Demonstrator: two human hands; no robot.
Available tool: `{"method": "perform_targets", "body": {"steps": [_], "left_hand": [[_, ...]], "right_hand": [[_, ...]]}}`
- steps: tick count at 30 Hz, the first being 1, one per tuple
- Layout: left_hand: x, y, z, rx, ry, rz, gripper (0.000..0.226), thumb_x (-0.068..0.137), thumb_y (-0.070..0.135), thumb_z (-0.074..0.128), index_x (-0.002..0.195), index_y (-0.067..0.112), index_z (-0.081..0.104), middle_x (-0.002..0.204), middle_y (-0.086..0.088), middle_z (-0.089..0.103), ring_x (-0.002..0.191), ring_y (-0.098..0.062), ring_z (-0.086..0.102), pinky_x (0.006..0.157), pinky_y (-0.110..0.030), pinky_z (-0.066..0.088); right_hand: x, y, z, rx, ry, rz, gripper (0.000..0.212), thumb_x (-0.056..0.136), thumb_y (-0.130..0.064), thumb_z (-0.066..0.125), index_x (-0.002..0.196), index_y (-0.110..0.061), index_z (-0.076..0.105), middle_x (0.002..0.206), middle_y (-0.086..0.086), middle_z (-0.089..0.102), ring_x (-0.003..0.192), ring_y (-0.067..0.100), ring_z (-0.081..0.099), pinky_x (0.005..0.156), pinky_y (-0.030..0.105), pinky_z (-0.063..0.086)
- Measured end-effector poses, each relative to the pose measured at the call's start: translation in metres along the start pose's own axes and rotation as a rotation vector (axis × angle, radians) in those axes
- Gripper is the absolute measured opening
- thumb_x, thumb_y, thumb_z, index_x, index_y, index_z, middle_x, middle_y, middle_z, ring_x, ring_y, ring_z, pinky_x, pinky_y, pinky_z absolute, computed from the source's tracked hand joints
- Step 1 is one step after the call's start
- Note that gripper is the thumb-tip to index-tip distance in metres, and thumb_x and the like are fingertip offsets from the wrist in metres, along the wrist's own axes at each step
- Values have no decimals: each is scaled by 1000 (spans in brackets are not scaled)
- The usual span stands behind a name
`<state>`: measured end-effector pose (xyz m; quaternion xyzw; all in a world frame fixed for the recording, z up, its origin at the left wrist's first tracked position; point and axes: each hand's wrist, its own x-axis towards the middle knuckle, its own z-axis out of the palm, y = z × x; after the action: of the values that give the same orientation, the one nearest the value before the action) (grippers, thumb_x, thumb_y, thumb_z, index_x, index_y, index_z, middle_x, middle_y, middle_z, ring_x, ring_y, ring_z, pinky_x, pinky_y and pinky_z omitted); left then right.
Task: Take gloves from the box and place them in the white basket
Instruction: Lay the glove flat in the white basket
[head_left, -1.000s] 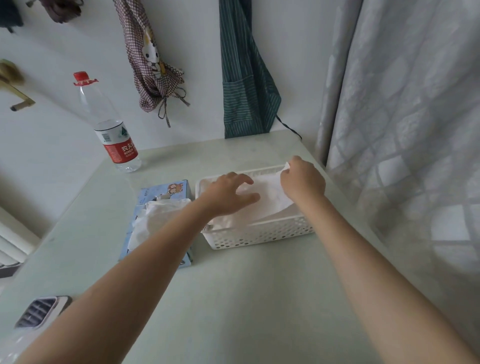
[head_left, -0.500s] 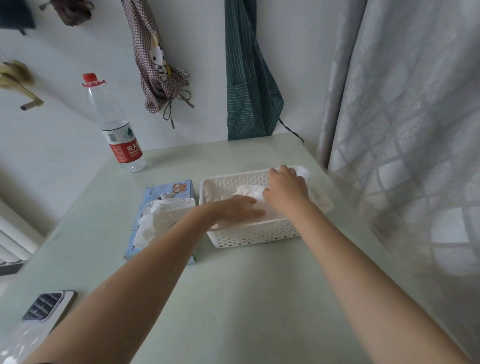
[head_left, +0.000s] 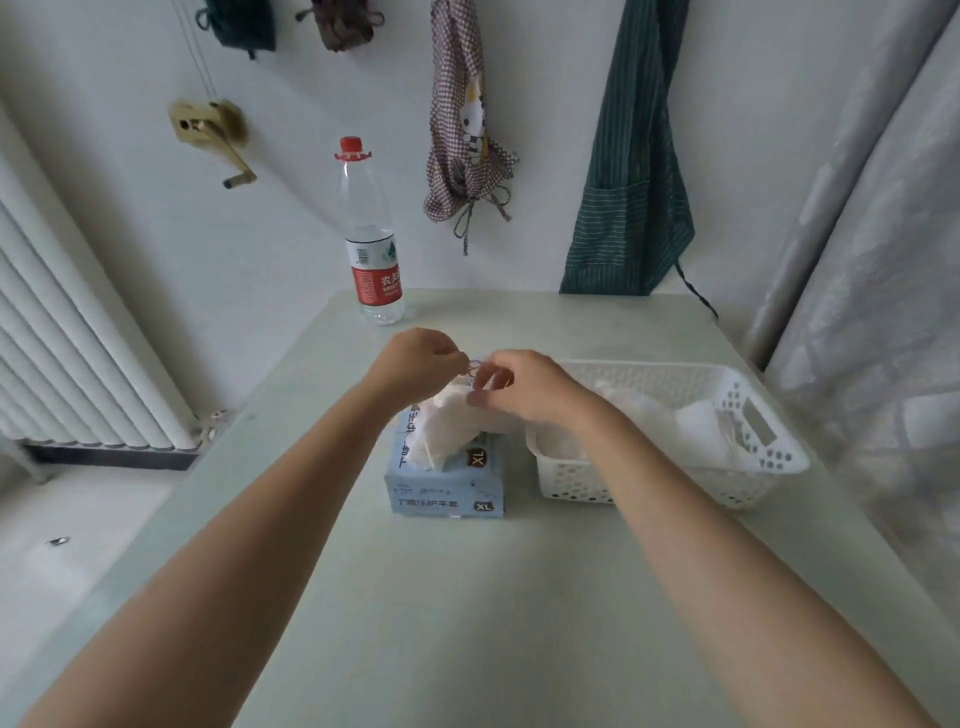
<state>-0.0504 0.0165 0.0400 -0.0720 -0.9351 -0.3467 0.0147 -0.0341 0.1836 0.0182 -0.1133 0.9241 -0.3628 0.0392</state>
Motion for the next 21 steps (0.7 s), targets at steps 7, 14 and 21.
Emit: {"method": "perform_targets", "body": {"steps": [7, 14, 21], "left_hand": [[-15, -31, -18, -36, -87, 32, 18, 85, 38, 69, 91, 21, 69, 79, 7, 63, 71, -12, 58, 58, -22, 43], [-12, -52, 1, -61, -73, -14, 41, 73, 37, 82, 103, 23, 58, 90, 2, 61, 67, -13, 61, 51, -21, 46], [-12, -58, 15, -82, -35, -58, 16, 80, 24, 73, 86, 25, 58, 87, 2, 63, 67, -7, 56, 54, -22, 42]], "right_hand": [[16, -22, 16, -361, 68, 12, 11, 89, -18, 61, 91, -15, 71, 96, 1, 64, 91, 21, 60, 78, 31, 49], [24, -30, 18, -202, 346, -33, 16, 92, -9, 53, 87, -12, 68, 89, -2, 64, 83, 17, 58, 70, 27, 45], [23, -38, 2, 340, 583, -26, 15, 94, -9, 56, 85, -17, 64, 82, 2, 69, 77, 21, 69, 70, 35, 59]]}}
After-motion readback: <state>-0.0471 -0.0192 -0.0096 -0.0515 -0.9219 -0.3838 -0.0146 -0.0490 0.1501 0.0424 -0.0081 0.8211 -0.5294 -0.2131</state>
